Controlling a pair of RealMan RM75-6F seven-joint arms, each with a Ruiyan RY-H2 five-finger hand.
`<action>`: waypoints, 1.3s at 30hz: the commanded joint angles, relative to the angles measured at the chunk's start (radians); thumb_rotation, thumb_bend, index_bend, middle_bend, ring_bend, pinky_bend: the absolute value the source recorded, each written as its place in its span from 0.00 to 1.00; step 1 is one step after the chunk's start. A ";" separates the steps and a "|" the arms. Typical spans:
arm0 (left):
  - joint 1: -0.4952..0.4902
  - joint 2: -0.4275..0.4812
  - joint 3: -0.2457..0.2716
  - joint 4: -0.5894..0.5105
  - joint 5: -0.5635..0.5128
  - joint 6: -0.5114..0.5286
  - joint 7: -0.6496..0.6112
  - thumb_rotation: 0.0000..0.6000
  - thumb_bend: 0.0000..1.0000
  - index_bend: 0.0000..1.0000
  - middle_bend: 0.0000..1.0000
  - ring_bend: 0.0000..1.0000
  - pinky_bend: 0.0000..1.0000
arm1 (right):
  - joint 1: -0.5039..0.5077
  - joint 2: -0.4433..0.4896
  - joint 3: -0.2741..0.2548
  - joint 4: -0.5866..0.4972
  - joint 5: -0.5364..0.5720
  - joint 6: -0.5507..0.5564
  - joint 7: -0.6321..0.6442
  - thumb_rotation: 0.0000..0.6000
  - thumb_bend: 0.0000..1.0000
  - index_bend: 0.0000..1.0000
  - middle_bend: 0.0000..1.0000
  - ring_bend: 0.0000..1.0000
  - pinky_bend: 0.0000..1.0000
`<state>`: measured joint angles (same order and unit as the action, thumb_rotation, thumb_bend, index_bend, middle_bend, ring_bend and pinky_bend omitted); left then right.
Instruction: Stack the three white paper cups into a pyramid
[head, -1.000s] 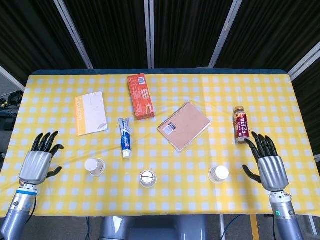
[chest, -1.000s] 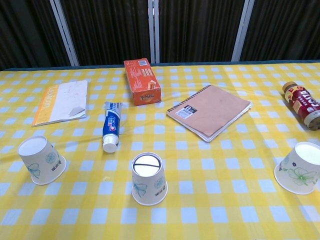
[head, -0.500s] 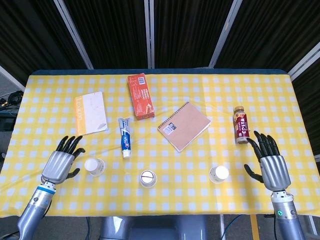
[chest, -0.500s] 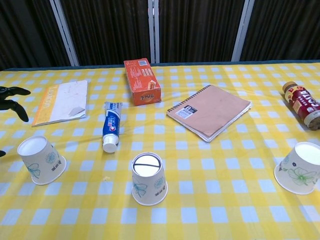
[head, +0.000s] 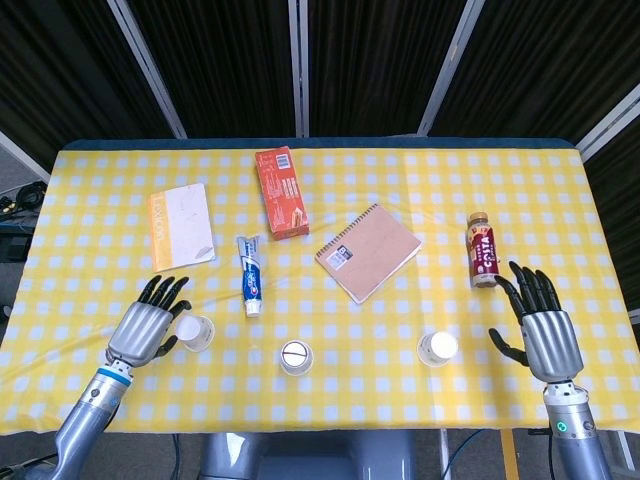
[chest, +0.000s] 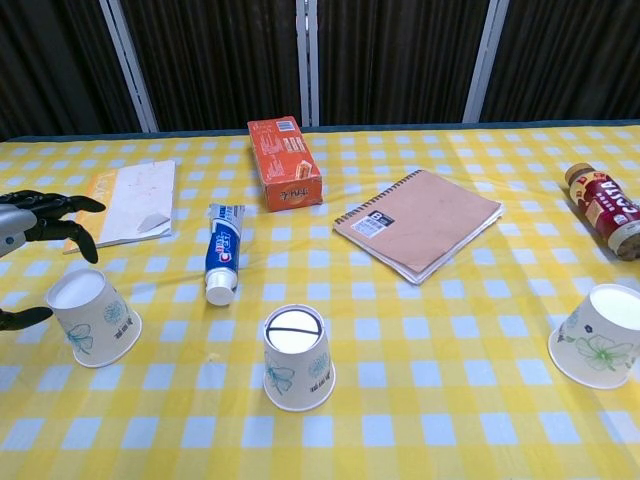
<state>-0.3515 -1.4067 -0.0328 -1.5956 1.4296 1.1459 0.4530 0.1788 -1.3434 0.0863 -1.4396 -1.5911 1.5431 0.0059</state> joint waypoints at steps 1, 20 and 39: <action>-0.007 -0.006 0.002 -0.003 -0.015 -0.013 0.013 1.00 0.33 0.36 0.00 0.00 0.00 | -0.001 0.001 0.000 0.000 0.000 0.001 0.002 1.00 0.16 0.17 0.00 0.00 0.04; -0.014 -0.012 0.028 -0.046 0.050 0.028 -0.008 1.00 0.33 0.51 0.00 0.00 0.00 | -0.002 0.002 0.000 -0.005 -0.003 0.004 0.003 1.00 0.16 0.18 0.00 0.00 0.04; -0.114 -0.166 -0.017 -0.120 0.044 -0.053 0.179 1.00 0.33 0.52 0.00 0.00 0.00 | -0.008 0.019 0.009 -0.012 0.005 0.015 0.041 1.00 0.16 0.18 0.00 0.00 0.04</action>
<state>-0.4529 -1.5554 -0.0402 -1.7151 1.4836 1.1041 0.6143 0.1711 -1.3249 0.0956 -1.4515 -1.5866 1.5577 0.0461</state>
